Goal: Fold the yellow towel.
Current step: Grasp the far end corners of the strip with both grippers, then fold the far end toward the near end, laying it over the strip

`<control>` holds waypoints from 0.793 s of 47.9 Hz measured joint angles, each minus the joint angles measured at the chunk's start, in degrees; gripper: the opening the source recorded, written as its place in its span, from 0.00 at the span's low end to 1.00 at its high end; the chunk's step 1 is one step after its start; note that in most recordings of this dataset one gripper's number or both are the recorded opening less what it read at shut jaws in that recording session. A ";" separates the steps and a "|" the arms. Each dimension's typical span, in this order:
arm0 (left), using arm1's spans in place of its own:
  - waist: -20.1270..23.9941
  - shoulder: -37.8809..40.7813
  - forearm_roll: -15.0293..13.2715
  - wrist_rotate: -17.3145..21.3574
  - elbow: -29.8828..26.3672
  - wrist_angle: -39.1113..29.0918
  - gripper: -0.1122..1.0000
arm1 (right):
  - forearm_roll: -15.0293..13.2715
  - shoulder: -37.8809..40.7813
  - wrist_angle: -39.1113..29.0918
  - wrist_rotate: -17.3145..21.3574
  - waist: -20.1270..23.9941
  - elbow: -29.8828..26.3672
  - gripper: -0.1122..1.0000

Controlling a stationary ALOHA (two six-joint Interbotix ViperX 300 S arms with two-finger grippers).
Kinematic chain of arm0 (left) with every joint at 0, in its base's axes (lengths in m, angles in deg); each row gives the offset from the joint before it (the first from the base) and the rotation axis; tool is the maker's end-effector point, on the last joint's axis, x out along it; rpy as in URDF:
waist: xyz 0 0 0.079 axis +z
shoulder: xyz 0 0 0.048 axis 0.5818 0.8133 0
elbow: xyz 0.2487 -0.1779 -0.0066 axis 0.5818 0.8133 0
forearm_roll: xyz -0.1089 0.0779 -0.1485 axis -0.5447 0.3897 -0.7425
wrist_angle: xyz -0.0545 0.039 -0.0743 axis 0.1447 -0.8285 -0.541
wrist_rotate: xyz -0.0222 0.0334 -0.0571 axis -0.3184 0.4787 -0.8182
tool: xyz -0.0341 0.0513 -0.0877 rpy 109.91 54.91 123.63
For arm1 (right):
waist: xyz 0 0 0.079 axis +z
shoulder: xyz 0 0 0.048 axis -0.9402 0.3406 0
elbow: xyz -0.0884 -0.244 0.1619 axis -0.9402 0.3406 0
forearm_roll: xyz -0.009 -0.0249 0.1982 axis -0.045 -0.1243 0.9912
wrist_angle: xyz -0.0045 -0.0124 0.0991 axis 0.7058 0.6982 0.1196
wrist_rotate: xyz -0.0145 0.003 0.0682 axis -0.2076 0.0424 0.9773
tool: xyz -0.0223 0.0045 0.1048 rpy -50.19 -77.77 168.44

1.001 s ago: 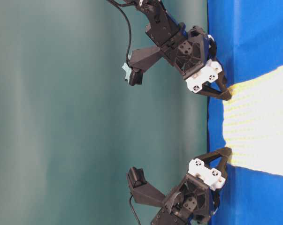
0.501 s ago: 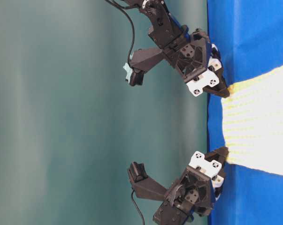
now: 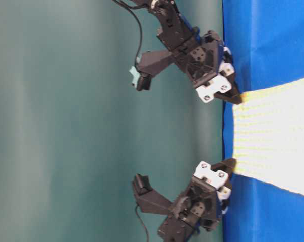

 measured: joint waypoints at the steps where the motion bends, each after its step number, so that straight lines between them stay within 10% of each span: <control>1: 0.09 -0.26 0.00 0.26 -0.18 -0.26 0.12 | 0.00 -0.26 0.00 -0.09 -0.18 0.00 0.16; 38: -1.76 -2.81 0.09 3.43 -0.53 -3.87 0.12 | -0.09 -3.60 0.00 -0.44 -0.53 1.32 0.16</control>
